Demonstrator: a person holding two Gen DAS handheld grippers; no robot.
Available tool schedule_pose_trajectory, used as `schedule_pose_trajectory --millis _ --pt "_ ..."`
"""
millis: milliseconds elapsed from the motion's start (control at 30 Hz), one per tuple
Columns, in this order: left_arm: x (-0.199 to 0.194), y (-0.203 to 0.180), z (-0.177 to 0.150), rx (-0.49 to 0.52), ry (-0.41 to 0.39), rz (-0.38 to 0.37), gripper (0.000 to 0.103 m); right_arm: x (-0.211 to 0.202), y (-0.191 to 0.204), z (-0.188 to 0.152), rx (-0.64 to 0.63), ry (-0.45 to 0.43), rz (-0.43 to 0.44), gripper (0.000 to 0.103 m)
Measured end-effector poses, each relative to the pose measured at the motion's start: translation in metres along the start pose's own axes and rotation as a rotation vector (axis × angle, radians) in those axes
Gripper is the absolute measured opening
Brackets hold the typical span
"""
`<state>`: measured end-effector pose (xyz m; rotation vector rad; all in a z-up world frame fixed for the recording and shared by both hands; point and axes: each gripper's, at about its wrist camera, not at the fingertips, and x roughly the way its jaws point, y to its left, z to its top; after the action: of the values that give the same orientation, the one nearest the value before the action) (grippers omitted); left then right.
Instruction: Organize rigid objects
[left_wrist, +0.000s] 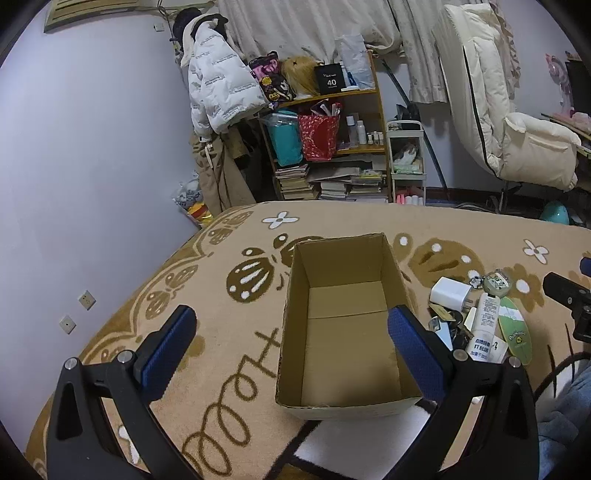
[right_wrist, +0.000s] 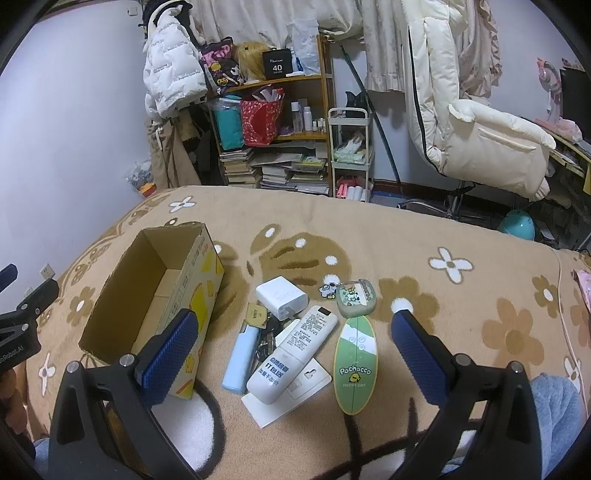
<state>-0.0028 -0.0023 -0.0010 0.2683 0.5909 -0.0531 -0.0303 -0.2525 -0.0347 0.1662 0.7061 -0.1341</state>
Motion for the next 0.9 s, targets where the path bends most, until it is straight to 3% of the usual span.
schedule_pose_trajectory --millis 900 --pt "0.0031 0.0064 0.0011 -0.029 0.018 -0.023 0.103 -0.0028 0.0028 0.0007 -0.007 -0.009 0.002 0.103"
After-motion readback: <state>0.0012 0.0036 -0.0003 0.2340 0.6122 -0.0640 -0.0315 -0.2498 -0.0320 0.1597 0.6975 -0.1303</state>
